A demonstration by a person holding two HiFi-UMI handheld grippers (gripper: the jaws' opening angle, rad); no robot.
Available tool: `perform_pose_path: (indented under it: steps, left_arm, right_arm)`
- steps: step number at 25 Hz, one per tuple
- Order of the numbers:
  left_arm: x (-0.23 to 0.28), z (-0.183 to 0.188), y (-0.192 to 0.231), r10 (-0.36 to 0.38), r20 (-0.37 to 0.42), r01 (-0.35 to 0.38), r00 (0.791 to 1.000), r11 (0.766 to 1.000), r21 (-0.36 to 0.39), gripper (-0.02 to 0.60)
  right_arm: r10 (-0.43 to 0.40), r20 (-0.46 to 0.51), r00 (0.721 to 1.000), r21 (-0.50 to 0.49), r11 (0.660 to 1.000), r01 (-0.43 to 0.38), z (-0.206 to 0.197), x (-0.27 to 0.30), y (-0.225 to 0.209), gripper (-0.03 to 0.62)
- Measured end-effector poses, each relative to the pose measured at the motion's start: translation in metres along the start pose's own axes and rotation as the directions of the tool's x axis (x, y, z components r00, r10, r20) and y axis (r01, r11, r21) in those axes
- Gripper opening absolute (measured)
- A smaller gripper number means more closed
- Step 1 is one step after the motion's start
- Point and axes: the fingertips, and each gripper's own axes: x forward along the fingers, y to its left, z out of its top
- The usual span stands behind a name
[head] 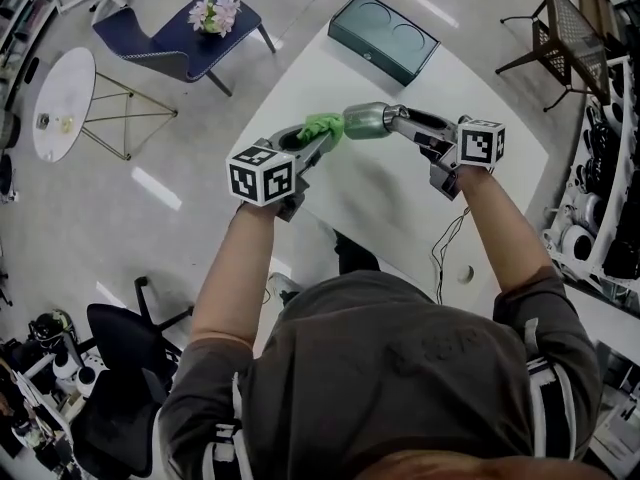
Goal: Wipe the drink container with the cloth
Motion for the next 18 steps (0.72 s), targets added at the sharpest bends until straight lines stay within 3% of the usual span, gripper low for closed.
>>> perform_pose_path:
  steps: [2,4,8,11,13,16,18]
  left_arm:
    - [0.006,0.002,-0.026,-0.098,-0.027,0.098,0.995,0.995,0.024,0.091]
    - [0.02,-0.005,-0.042,-0.125,-0.073,0.129,0.989,0.99,0.06,0.091]
    - [0.035,-0.018,-0.038,-0.103,-0.11,0.107,0.989,0.994,0.03,0.091]
    - [0.031,-0.022,-0.021,-0.061,-0.126,0.065,0.99,0.997,0.031,0.091]
    - [0.026,-0.028,-0.002,0.005,-0.14,0.0,0.99,0.999,0.039,0.091]
    - [0.02,-0.048,0.024,0.126,-0.2,-0.114,0.972,0.991,0.068,0.091]
    - [0.022,-0.06,0.009,0.069,-0.207,-0.065,0.976,0.998,0.027,0.091]
  right_arm:
    - [-0.04,-0.089,0.995,-0.082,0.996,0.033,-0.007,0.005,-0.004,0.221]
    - [-0.043,-0.14,0.989,-0.11,0.994,0.027,-0.012,0.01,-0.002,0.222]
    - [-0.028,-0.174,0.984,-0.137,0.991,0.004,-0.018,0.007,0.004,0.221]
    - [-0.008,-0.165,0.986,-0.104,0.995,-0.009,-0.016,0.002,0.004,0.221]
    - [0.005,-0.144,0.99,-0.065,0.998,-0.014,-0.012,-0.001,0.005,0.221]
    - [0.028,-0.07,0.997,0.02,0.999,-0.027,-0.002,-0.007,0.004,0.221]
    - [0.042,-0.001,0.999,0.068,0.997,-0.042,0.008,-0.009,0.005,0.221]
